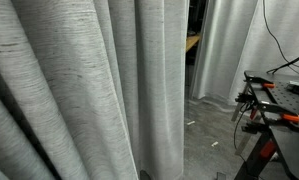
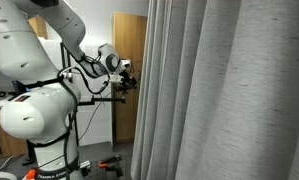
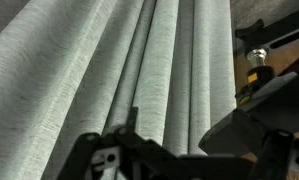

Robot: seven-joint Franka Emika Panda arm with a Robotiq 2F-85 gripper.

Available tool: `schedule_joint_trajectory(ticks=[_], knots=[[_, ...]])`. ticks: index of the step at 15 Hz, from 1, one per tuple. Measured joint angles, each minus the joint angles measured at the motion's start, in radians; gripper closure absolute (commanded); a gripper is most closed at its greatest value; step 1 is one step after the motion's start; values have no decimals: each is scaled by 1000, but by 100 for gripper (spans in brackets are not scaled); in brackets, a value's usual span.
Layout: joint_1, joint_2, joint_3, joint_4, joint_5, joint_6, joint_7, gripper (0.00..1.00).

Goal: Slide the curtain to the left

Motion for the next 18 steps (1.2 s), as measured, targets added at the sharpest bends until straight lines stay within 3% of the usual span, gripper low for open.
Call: schedule_joint_trajectory(ticks=[6,8,10,13,15,18], knots=[[247,82,-329,-15,0,-52,-182,0],[346,81,-440,-23,55,-101,-287,0],[439,63,-551,-25,136,-222,-419,0],[568,3,-752,-33,150,-423,-518,0],[606,-51,-863,-40,148,-541,-561,0],[607,-120,-983,-46,146,-643,-584,0]])
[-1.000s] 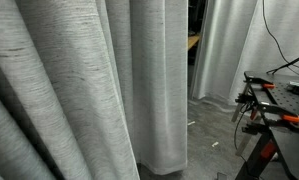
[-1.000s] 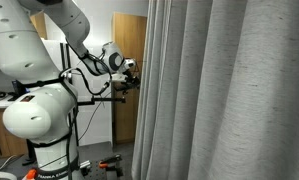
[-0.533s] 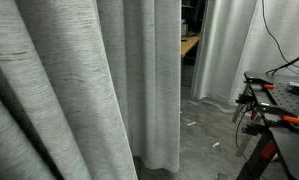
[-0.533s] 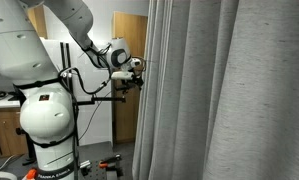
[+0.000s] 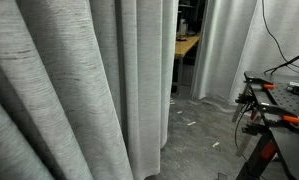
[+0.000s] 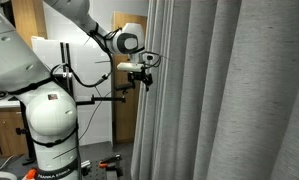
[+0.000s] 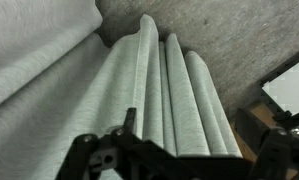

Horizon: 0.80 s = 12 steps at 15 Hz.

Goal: Slide the curtain to the left

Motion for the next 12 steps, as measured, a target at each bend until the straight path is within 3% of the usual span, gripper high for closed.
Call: schedule_joint_trajectory(ticks=[4,12], knots=[[-62,-35,-126,1,-14,-16,4,0],[-294,38,-306,116,-55,58,17,0]])
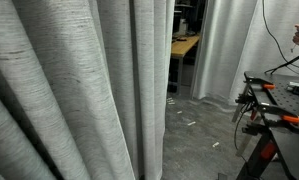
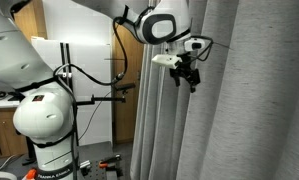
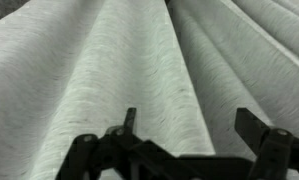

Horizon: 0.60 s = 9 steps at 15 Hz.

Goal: Slide the curtain to the left

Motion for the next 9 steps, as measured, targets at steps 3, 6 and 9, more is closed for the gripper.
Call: schedule_joint_trajectory(ticks=[3,6,9], knots=[[-51,84,-32,85,-1,79,10,0],[-87,182,-52,190,-1,141,42,0],[-122,283,-73,317,-1,165,92,0]])
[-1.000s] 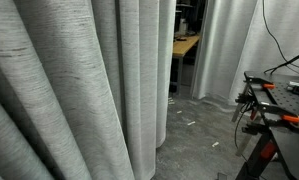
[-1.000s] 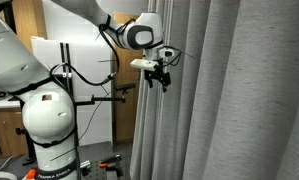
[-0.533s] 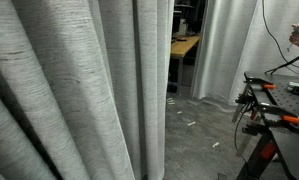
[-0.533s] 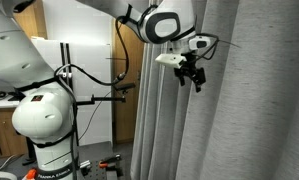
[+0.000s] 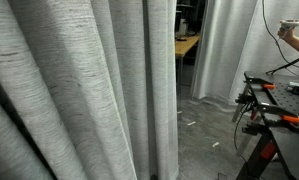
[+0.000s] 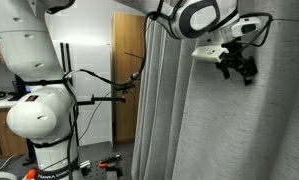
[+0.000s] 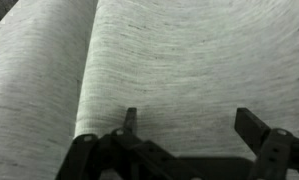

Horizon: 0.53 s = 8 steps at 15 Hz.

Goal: Slide the curtain to the left

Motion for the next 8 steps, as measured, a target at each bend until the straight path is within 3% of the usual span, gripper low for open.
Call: schedule_joint_trajectory(ticks=[4,8], knots=[[-48,111,-28,156,-7,1,64,0],[-85,170,-53,236,-39,0,115,0]])
